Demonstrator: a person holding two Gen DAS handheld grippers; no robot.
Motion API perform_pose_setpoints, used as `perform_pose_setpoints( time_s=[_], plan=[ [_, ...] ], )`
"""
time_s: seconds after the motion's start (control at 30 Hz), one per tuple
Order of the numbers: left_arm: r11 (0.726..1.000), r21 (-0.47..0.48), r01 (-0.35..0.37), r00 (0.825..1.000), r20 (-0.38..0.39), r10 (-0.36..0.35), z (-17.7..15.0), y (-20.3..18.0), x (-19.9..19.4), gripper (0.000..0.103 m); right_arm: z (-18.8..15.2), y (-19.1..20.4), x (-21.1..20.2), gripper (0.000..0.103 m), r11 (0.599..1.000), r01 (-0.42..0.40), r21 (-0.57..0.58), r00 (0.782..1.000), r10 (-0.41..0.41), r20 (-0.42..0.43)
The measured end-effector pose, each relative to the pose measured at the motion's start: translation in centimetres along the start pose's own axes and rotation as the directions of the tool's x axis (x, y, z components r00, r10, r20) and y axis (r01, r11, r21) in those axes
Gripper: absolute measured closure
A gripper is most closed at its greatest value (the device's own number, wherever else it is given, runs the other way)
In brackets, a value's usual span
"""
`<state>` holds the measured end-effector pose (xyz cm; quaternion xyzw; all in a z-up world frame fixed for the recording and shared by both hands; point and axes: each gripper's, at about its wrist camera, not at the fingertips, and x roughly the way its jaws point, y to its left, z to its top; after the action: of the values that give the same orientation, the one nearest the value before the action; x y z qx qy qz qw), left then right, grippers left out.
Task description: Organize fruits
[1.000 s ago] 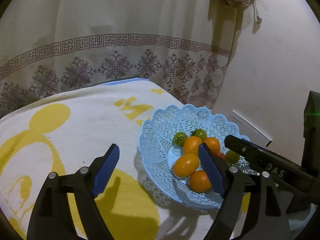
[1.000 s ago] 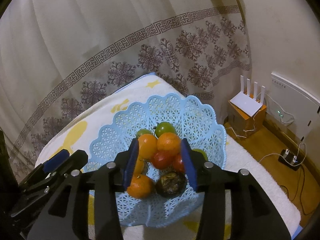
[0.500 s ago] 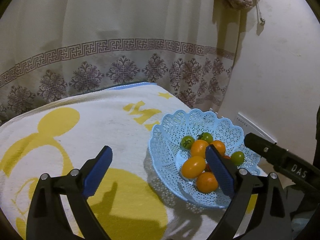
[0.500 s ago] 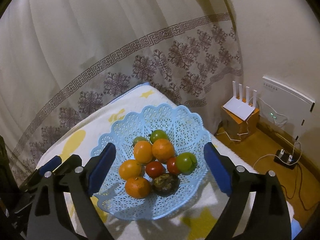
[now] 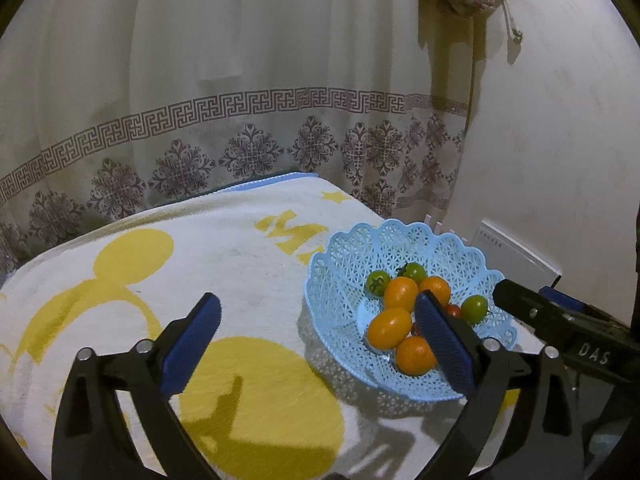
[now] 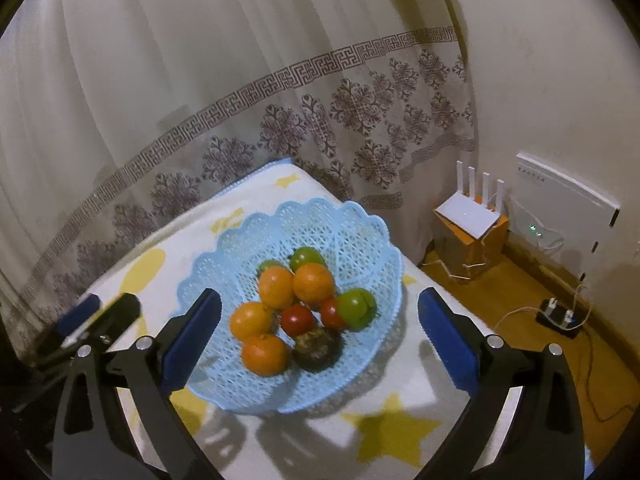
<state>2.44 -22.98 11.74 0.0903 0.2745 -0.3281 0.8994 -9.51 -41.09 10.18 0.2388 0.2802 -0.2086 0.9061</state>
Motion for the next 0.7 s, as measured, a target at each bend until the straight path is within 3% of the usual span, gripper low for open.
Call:
perform_pose_setpoints(
  time_s=[0.7],
  plan=[
    [0.998, 0.020, -0.063, 0.998, -0.002, 0.063, -2.0, 0.4, -3.2, 0.005, -2.0, 1.1, -2.4, 0.003, 0.997, 0.033, -0.073, 0.999, -0.034, -0.013]
  ],
)
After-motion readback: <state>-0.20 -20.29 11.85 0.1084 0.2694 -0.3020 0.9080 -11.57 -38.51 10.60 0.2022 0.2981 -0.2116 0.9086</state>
